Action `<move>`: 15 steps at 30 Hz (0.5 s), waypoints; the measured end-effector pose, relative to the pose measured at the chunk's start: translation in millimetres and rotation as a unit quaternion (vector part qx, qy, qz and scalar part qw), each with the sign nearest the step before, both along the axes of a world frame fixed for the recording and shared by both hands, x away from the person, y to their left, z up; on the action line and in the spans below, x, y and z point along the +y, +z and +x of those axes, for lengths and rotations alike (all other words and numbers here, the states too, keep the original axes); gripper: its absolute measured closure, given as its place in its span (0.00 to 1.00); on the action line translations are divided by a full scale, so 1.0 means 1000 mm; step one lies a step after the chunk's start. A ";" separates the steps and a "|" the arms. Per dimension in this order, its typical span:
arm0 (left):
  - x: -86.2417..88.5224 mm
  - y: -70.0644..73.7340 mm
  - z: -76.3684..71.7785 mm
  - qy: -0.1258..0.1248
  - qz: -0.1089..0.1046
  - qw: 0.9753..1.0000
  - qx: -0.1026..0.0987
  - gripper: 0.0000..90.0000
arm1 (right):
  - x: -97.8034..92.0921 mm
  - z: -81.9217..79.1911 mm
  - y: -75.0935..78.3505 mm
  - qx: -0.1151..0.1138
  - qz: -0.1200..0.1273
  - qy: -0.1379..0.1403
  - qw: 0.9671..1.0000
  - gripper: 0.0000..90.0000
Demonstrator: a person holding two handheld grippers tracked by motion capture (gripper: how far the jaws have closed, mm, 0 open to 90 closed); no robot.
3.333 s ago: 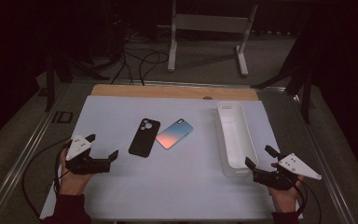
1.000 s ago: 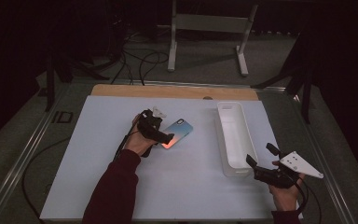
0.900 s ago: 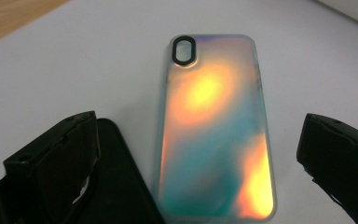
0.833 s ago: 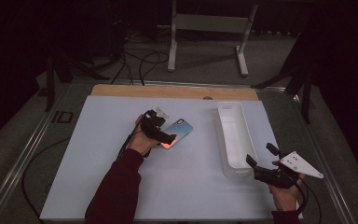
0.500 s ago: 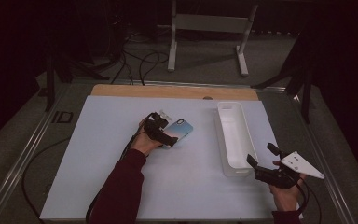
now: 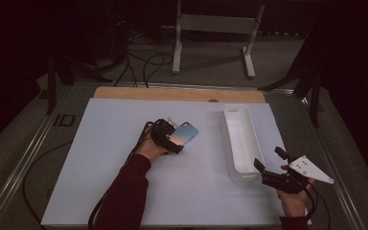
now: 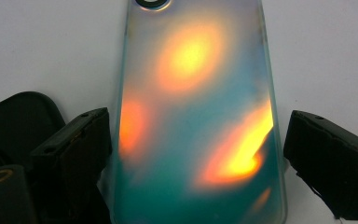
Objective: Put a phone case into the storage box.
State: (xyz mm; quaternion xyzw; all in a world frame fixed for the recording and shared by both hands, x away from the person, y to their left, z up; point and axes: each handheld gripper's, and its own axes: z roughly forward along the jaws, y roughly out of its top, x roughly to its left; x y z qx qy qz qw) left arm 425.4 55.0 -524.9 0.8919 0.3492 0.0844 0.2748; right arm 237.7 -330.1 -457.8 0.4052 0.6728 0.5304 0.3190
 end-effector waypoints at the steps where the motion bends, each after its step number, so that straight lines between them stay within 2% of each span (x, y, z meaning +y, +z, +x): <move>1: 0.000 0.000 0.000 0.000 0.002 1.000 0.000 0.12 | 0.000 0.000 0.000 0.000 0.000 0.000 1.000 0.11; 10: -0.001 0.001 -0.002 0.003 0.014 1.000 -0.001 0.15 | -0.001 0.000 0.000 0.000 -0.001 -0.002 1.000 0.11; 15: -0.003 0.003 0.000 -0.003 0.028 1.000 0.008 0.16 | 0.000 0.000 0.000 0.001 0.000 -0.002 1.000 0.11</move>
